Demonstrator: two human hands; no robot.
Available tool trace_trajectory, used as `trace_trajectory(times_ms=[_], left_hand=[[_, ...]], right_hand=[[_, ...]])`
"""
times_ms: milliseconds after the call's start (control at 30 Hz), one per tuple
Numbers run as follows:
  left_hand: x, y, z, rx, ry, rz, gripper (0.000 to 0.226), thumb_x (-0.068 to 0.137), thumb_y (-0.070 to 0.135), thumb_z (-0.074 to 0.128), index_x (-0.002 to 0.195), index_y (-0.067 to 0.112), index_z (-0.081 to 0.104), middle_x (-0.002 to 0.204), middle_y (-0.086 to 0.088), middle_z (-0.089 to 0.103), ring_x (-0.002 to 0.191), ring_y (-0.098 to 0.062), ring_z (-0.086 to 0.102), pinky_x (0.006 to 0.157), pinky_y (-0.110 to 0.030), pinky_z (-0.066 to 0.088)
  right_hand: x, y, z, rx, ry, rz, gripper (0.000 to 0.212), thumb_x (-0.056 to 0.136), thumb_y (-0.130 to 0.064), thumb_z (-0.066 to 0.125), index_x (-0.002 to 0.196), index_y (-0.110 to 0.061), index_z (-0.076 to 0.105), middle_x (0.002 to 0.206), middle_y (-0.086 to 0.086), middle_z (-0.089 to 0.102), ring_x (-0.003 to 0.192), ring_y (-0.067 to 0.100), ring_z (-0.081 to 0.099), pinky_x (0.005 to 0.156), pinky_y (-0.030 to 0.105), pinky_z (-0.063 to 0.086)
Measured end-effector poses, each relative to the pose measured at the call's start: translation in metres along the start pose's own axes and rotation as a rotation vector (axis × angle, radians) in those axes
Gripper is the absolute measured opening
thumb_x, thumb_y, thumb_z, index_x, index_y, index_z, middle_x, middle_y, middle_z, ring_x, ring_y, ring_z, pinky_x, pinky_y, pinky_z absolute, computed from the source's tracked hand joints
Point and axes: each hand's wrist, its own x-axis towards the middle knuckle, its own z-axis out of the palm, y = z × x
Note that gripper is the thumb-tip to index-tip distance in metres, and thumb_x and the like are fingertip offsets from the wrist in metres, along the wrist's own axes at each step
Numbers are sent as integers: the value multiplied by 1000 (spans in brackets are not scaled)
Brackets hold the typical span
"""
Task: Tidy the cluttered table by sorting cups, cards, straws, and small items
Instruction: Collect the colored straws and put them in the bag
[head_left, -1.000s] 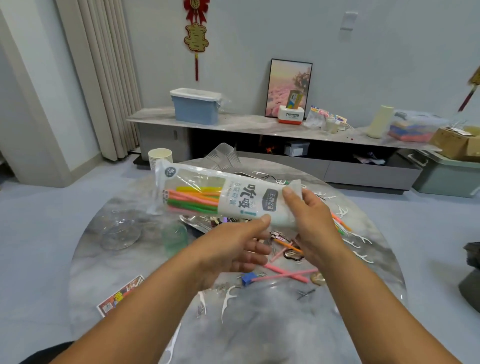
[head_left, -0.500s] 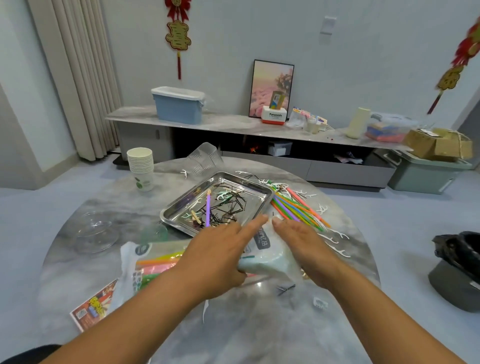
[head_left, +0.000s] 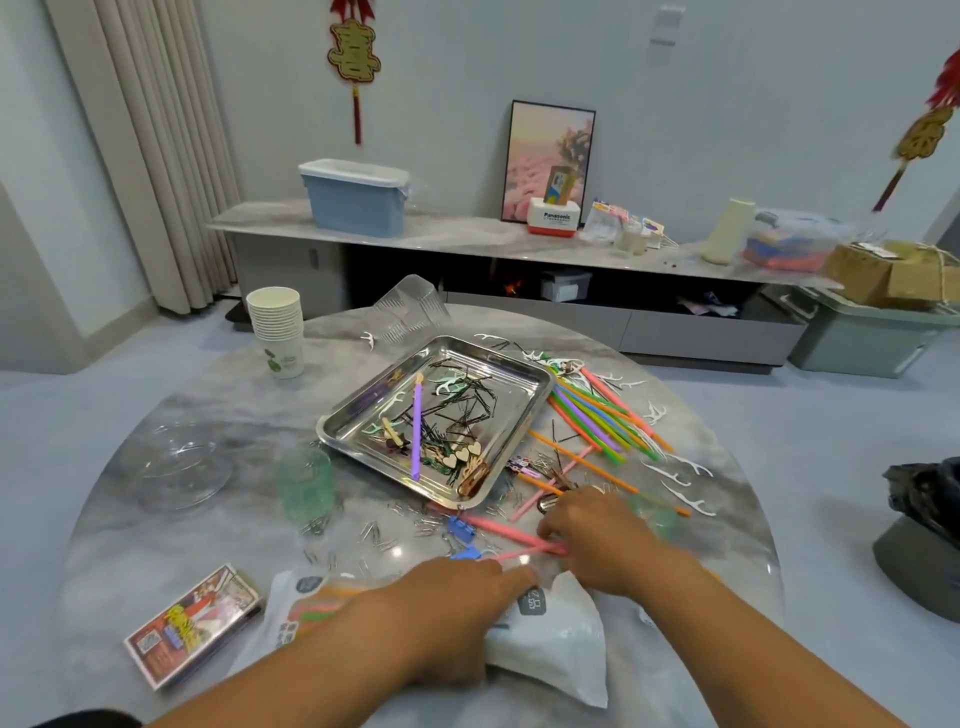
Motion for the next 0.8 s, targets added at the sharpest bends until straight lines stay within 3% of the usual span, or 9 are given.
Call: trace_trajectory(times_ms=[167,333,433,500,567,667,733,800], left_hand=[[8,-8,6,15,18,-9,90,83,25,74,154,37,19,142,-5,45,129,-31,46,100,-39,40],[12,-28,0,-53,56,19,106,66,53,86,153,37,27,151,6,39,139,-20,36,113,-37,32],[11,-34,-9,-80,131,4,102,65,76,74,150,43,30,150,12,43,137,-14,39,111,-33,34],[12,-38,-17,-132,206,-65,86,72,86,57,144,42,42,139,12,51,127,-12,47,106,-32,40],[17,-43,-21,-162,325,-124,63,83,80,49,127,35,57,120,12,56,112,-10,51,96,-34,46],[24,-51,-24,-137,497,-167,31,94,53,58,119,36,53,114,16,49,110,-11,49,91,-30,45],[28,-58,-22,-134,508,-187,44,95,42,62,135,38,43,130,16,48,119,-14,49,98,-34,45],[29,-62,-18,-112,458,-234,51,96,38,61,142,38,39,132,12,56,119,-19,53,102,-40,45]], right_hand=[[19,-13,0,-120,30,0,31,90,-20,62,120,-27,65,118,2,65,115,28,52,96,39,35],[27,-19,3,-150,52,40,29,93,-20,58,121,-23,56,119,6,59,115,30,55,98,42,34],[33,-18,2,-159,98,97,26,97,-22,54,123,-22,55,120,5,58,115,30,58,103,45,34],[35,-17,0,-188,143,110,26,96,-18,53,121,-22,56,119,6,59,115,30,58,103,45,34],[37,-14,-1,-182,181,102,25,93,-16,56,117,-21,59,116,8,62,114,32,58,102,46,35],[40,-17,-3,-183,195,92,19,85,-19,68,103,-21,65,103,8,67,103,34,63,98,49,41],[47,-19,-5,-175,192,78,24,66,-19,85,82,-22,69,81,6,67,82,33,68,86,52,51],[49,-20,-7,-175,208,79,16,80,-15,76,94,-21,71,95,8,67,98,34,65,103,57,41]])
